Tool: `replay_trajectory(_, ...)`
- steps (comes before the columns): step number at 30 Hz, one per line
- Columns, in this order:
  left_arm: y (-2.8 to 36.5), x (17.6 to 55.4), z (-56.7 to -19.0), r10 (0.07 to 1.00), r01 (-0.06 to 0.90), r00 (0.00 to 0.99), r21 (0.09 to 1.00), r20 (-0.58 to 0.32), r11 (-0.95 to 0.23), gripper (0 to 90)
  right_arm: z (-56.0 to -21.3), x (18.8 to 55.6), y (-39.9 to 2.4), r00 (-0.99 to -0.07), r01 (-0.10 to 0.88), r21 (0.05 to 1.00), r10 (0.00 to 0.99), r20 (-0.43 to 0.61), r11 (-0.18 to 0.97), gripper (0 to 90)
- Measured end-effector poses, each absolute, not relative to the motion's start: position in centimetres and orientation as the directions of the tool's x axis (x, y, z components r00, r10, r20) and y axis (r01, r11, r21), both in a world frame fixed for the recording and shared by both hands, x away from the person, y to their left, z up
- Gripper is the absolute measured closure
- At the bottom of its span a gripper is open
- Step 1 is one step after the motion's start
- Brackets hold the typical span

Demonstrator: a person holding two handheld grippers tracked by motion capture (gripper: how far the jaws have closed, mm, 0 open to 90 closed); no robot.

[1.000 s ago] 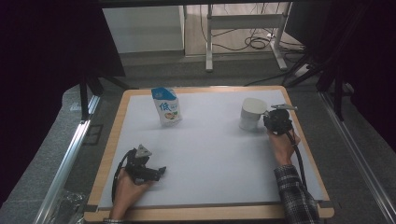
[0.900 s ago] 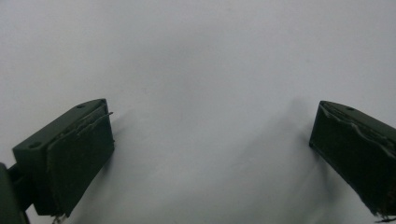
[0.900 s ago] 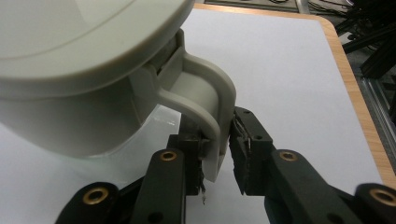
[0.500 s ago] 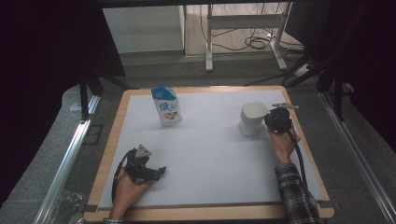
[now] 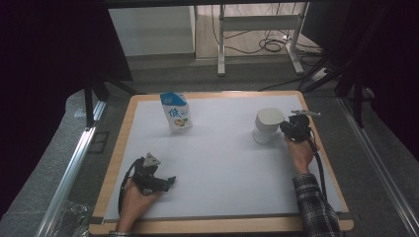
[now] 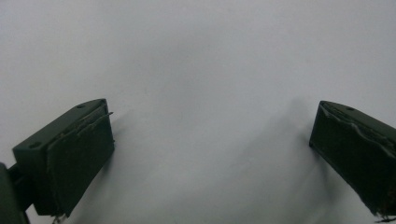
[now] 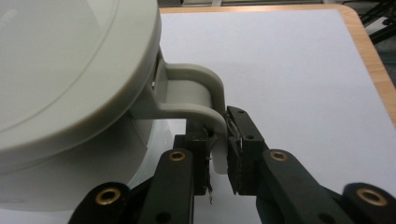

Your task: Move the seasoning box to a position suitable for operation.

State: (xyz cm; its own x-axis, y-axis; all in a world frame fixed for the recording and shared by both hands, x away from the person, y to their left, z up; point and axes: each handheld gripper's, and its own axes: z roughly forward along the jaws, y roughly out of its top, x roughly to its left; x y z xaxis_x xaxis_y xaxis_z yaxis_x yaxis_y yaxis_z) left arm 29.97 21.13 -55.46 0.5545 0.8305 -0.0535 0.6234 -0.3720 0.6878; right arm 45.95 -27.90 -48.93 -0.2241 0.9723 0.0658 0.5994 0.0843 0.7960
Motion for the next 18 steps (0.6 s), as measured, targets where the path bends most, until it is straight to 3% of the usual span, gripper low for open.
replay_trajectory(18,21.1,30.0,-55.5,0.831,0.623,0.554,0.688,-0.054,-0.371,0.0,-48.1,44.6,-27.7,-0.276,0.597,0.799,0.954,0.118,0.074,79.6)
